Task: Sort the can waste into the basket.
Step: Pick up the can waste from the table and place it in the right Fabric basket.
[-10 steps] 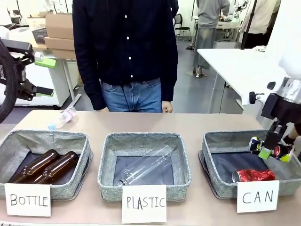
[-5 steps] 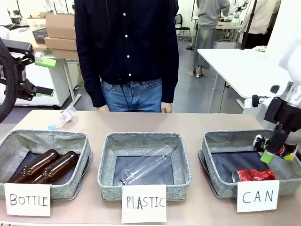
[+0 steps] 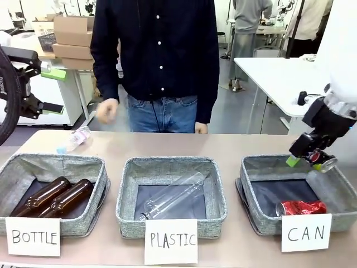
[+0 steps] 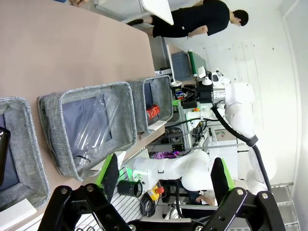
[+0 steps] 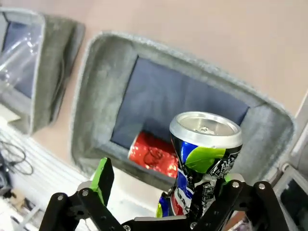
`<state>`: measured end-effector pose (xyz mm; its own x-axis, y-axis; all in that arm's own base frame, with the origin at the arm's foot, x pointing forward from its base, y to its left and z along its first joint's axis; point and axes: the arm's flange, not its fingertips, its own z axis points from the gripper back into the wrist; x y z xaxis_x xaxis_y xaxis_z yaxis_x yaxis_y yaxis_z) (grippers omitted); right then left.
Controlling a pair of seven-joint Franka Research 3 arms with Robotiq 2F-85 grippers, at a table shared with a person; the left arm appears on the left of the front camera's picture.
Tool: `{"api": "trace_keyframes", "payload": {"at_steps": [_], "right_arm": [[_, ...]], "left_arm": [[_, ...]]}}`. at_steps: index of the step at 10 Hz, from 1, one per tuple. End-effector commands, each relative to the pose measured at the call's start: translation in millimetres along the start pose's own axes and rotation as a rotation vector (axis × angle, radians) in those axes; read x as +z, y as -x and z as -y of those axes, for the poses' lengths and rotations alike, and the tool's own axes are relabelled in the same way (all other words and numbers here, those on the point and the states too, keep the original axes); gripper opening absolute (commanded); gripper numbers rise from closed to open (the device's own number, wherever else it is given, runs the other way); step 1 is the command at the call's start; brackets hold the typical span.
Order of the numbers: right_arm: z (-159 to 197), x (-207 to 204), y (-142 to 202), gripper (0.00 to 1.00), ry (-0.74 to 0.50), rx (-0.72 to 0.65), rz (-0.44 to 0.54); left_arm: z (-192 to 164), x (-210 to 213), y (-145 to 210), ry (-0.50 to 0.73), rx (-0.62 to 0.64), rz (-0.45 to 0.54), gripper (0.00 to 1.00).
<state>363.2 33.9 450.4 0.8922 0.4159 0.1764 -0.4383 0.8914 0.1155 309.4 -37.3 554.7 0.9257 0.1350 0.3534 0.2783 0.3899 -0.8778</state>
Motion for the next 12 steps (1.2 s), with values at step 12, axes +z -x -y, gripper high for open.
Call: {"api": "trace_keyframes", "payload": {"at_steps": [12], "right_arm": [[-63.0,-74.5,-44.1,1.0,-0.029,-0.342,-0.324]], "left_arm": [[1.3,1.0,-0.4,0.018,0.002,0.002,1.0]]}}
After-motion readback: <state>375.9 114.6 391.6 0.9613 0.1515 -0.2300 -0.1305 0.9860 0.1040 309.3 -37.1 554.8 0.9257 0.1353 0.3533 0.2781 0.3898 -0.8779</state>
